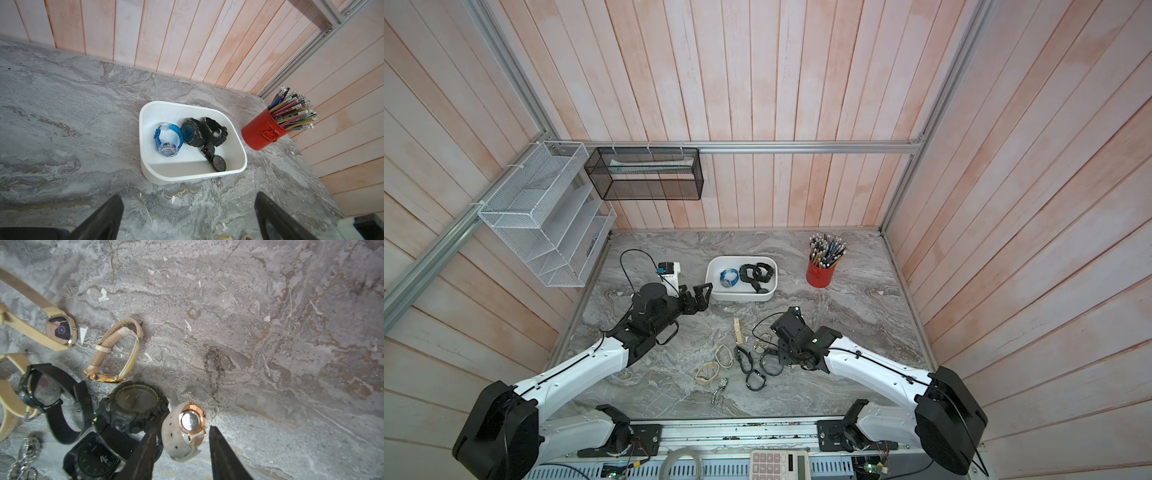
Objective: Put the watch into the storage box
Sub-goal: Pick up the watch at the center of the board.
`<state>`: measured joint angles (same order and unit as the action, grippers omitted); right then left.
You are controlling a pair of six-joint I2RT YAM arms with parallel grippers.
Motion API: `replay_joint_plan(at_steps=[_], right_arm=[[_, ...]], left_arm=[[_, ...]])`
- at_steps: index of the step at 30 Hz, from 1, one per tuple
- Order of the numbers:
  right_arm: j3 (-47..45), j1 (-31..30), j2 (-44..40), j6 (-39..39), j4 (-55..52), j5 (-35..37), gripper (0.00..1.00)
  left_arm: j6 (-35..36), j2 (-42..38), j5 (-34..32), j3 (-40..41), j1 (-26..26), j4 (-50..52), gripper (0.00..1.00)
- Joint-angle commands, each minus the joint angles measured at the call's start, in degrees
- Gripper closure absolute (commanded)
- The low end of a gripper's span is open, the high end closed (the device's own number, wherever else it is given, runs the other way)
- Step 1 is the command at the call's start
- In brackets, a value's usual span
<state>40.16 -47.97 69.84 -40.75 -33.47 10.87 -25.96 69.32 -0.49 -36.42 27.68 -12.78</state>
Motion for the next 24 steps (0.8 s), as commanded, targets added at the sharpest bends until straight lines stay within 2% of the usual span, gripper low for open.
replay_joint_plan(at_steps=[1,7,10,18,21,24], right_arm=[[-0.9,-0.4,1.2,0.3,1.6,2.0,0.63],[0.4,-0.4,2.8,1.4,1.0,6.1,0.83],[2.2,-0.4,3.4,2.1,-0.6,7.9,0.87],[9.6,0.9,3.4,6.2,-4.8,17.7,0.88],[12.9,1.8,3.7,9.8,-2.1,20.5,0.88],[17.1,4.2,5.1,14.0,3.4,20.0,0.88]], left_arm=[[0.6,-1.0,-0.8,-0.4,-0.2,0.5,0.00],[0.4,-0.3,-0.6,-0.6,-0.2,0.2,0.00],[0.5,-0.4,-0.6,-0.7,-0.3,0.5,0.01],[0.8,0.1,-0.8,-1.1,-0.3,0.5,0.00],[1.0,-0.5,-1.1,-1.1,-0.2,1.5,0.01],[0.8,-1.5,-1.7,-0.6,-0.2,2.1,0.00]])
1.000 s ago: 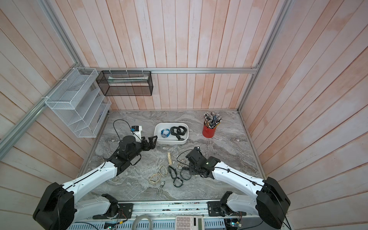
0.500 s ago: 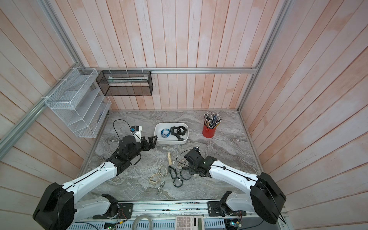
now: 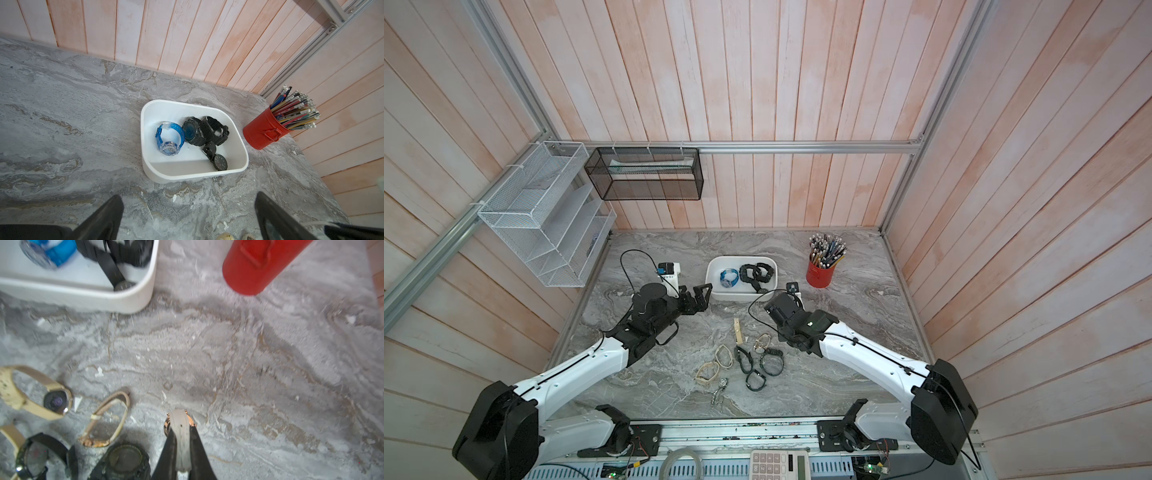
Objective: Put the watch into the storage box
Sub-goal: Pick up the watch at the center of the board, then place the watch in the storage box.
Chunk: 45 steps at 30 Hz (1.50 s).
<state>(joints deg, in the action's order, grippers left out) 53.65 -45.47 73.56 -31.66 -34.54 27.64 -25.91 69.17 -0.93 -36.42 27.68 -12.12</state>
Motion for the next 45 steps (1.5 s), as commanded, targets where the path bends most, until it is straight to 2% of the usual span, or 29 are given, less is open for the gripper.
replay_joint_plan(at_steps=[1,4,9,16,23,45], right_arm=[[4.9,2.6,2.0,6.3,6.9,2.1,0.88],[7.6,4.4,4.4,10.0,14.6,-0.7,0.88],[13.9,5.9,11.2,14.9,21.6,-5.1,0.88],[21.5,8.5,21.0,18.9,27.2,-11.3,0.88],[26.4,9.6,30.0,20.2,27.1,-15.6,0.88],[22.4,9.8,36.6,17.7,27.5,-19.3,0.89]], left_arm=[[0.8,-1.6,-1.3,-0.6,-0.2,1.9,0.00],[0.9,-2.4,-1.9,-0.4,-0.2,3.0,0.00],[0.2,-5.1,-3.2,0.4,-0.2,5.0,0.01],[-0.7,-6.5,-3.7,1.8,-0.2,7.1,0.00],[-1.4,-9.1,-5.1,2.5,-0.2,8.6,0.00],[-2.9,-7.1,-3.3,2.4,-0.2,7.0,0.00]])
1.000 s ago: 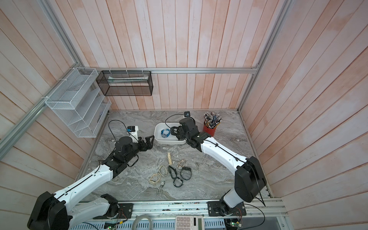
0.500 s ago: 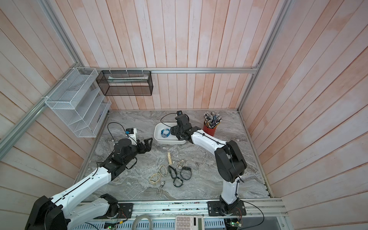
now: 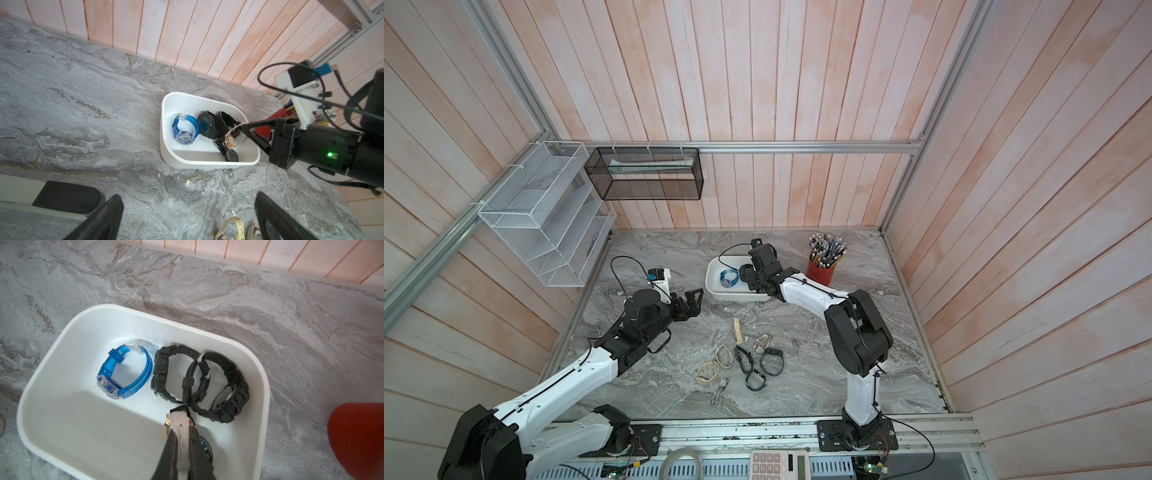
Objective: Put the watch into the storage box
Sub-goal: Place the watch in the storage box, then pick up the watch at the center of the board.
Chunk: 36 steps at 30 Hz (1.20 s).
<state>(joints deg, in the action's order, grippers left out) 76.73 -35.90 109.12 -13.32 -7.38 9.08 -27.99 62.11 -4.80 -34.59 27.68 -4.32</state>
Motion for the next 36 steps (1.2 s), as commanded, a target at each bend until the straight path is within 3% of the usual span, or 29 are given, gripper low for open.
replay_joint_plan(at_steps=[1,5,10,18,25,31,36], right_arm=[[-0.7,0.1,1.2,-0.7,0.3,-0.9,0.88],[-1.3,0.2,0.6,-1.0,0.8,-1.2,0.81],[-2.0,0.9,-3.4,-2.0,1.6,-3.3,0.53],[-8.6,4.9,-13.9,-5.2,6.5,-7.2,0.30],[-18.5,6.3,-24.4,-4.8,15.0,-4.7,0.21],[-21.9,6.6,-27.2,-5.2,17.0,-2.5,0.20],[-20.3,6.8,-26.4,-4.4,16.2,-2.2,0.20]], left_arm=[[-0.8,0.1,0.8,0.6,-0.2,-1.0,0.00],[-0.6,1.5,1.8,0.3,-0.2,-1.5,0.00],[-1.5,2.2,3.1,0.0,-0.2,-2.0,0.00],[-2.1,4.9,6.7,-1.0,-0.2,-2.7,0.02],[-5.5,6.1,10.8,0.5,-0.1,-5.1,0.04],[-6.9,8.2,15.6,0.5,1.5,-4.1,0.14],[-6.7,10.4,10.6,-3.5,7.3,3.5,0.24]])
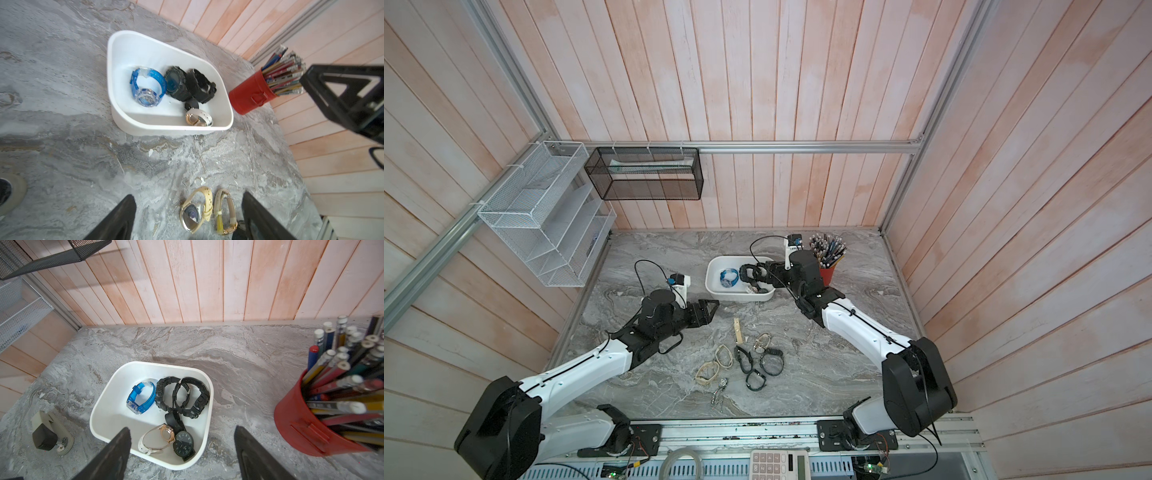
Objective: Put the watch into the storage box
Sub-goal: Pick up the watch at the center of the board.
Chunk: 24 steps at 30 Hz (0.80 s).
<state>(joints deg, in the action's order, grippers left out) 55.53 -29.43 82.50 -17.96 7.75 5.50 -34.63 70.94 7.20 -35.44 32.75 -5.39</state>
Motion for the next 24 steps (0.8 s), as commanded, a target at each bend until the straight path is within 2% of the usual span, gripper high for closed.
replay_joint_plan(at_steps=[1,4,10,24], right_arm=[[1.0,0.3,0.3,0.7,1.1,1.5,0.20],[0.4,0.3,0.2,1.1,1.4,3.0,0.20],[0.8,0.3,-0.1,2.3,0.8,2.5,0.19],[-2.0,0.3,-2.4,3.4,1.1,4.7,0.18]], left_arm=[[0.0,2.5,-2.4,-3.5,3.5,6.0,0.27],[-0.3,5.4,-4.9,-6.0,6.3,9.3,0.34],[-0.9,10.2,-9.0,-9.8,11.1,11.5,0.35],[-1.4,19.2,-9.5,-15.3,12.4,12.7,0.34]])
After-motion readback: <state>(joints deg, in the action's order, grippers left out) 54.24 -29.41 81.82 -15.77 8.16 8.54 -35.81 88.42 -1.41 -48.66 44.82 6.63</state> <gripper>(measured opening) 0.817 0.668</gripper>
